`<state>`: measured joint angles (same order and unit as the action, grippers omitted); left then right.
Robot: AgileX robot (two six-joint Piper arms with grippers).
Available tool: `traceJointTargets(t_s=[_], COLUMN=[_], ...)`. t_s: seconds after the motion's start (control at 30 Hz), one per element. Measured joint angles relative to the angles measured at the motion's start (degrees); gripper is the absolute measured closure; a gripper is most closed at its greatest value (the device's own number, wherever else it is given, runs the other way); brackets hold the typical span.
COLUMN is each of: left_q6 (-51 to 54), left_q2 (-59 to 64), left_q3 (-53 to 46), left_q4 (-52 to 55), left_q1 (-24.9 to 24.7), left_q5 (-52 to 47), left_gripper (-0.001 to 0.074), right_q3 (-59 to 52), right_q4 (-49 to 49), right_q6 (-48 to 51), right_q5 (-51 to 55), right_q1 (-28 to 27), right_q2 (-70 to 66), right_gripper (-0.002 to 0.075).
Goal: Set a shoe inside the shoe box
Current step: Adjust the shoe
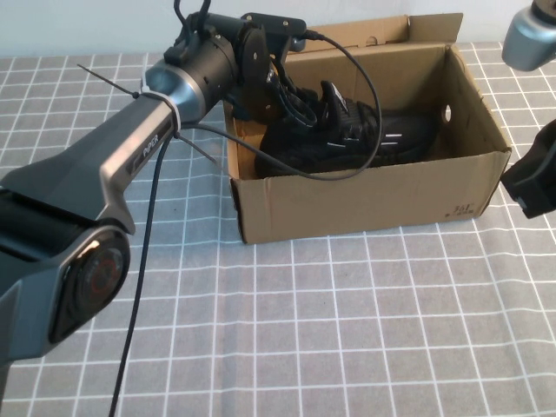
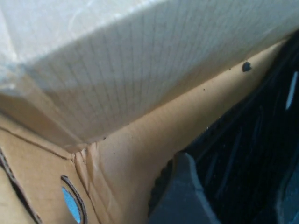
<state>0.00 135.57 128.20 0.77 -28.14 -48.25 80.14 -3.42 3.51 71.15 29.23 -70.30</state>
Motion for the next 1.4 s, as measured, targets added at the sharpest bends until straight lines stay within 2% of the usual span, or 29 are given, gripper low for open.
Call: traceJointTargets(t_s=[0.13, 0.37, 0.57, 0.83, 1.2, 1.4], left_q6=[-0.42, -0.99, 0.98, 13.92, 24.1, 26.15], left_q2=[0.08, 0.32, 0.32, 0.76, 1.12, 1.12], left_q3=[0.09, 0.09, 0.09, 0.09, 0.09, 0.09], left_q4=[0.52, 0.67, 0.67, 0.54, -4.42, -5.14], left_q1=[0.0, 0.0, 0.0, 0.0, 0.19, 0.19], left_q5=[0.09, -0.19, 0.04, 3.35, 7.74, 8.26], left_gripper=[0.0302, 0.0545, 0.0699, 0.0731, 0.0733, 0.0734], right_q3=[0.0, 0.0, 0.0, 0.0, 0.0, 0.0], right_q4=[0.05, 0.14, 0.14, 0.14, 0.14, 0.14], right_q6=[0.09, 0.09, 0.09, 0.09, 0.89, 0.89], right_q5=[-0.09, -0.09, -0.12, -0.22, -0.87, -1.0], right_q1=[0.0, 0.0, 0.0, 0.0, 0.0, 0.0], right_q2=[0.0, 0.0, 0.0, 0.0, 0.0, 0.0], right_gripper=[0.0742, 0.0742, 0.0742, 0.0742, 0.0742, 0.0742])
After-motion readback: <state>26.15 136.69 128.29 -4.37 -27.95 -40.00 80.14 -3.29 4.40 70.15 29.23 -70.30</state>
